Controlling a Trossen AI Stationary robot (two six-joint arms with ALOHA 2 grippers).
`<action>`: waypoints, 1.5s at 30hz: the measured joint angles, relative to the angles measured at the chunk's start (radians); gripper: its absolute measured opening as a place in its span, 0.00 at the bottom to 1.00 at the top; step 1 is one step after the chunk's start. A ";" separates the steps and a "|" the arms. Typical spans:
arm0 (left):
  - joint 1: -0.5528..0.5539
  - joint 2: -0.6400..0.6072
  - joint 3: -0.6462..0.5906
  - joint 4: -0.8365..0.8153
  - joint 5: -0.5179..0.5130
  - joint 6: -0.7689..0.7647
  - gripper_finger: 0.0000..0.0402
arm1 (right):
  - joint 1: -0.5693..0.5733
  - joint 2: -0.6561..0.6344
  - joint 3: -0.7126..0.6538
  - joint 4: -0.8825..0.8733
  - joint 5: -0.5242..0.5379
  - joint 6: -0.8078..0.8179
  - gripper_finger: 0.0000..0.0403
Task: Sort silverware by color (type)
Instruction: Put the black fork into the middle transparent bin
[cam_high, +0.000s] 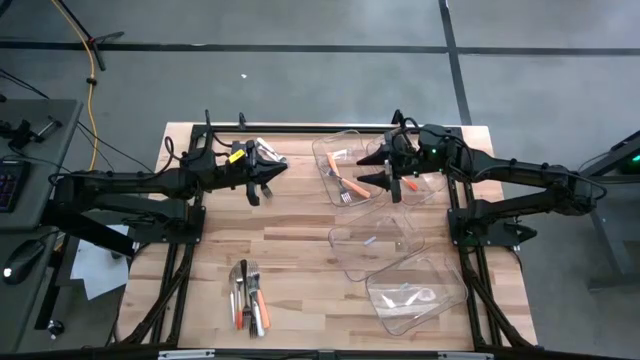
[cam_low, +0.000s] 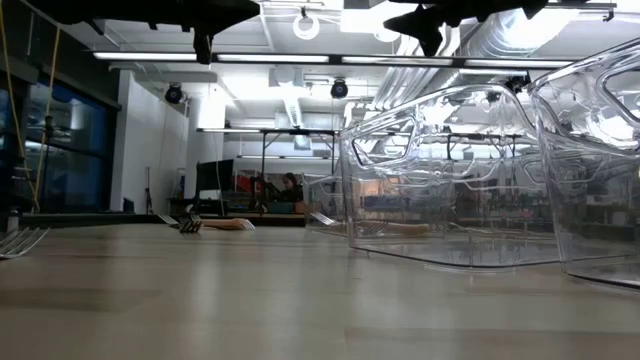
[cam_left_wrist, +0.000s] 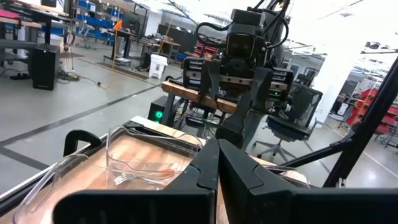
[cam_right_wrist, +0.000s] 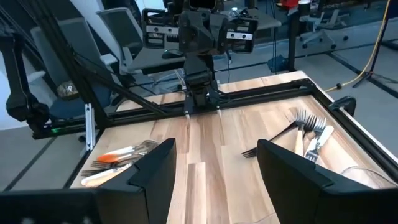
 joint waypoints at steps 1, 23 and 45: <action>0.000 0.000 0.000 0.000 0.000 0.000 0.00 | 0.000 0.000 0.000 0.000 0.000 0.004 0.52; 0.000 0.000 0.000 0.080 -0.004 0.079 0.00 | 0.000 -0.069 -0.322 0.360 -0.006 0.218 0.52; 0.000 0.000 0.000 0.074 -0.006 0.079 0.00 | 0.000 -0.069 -0.302 0.436 -0.008 0.121 0.23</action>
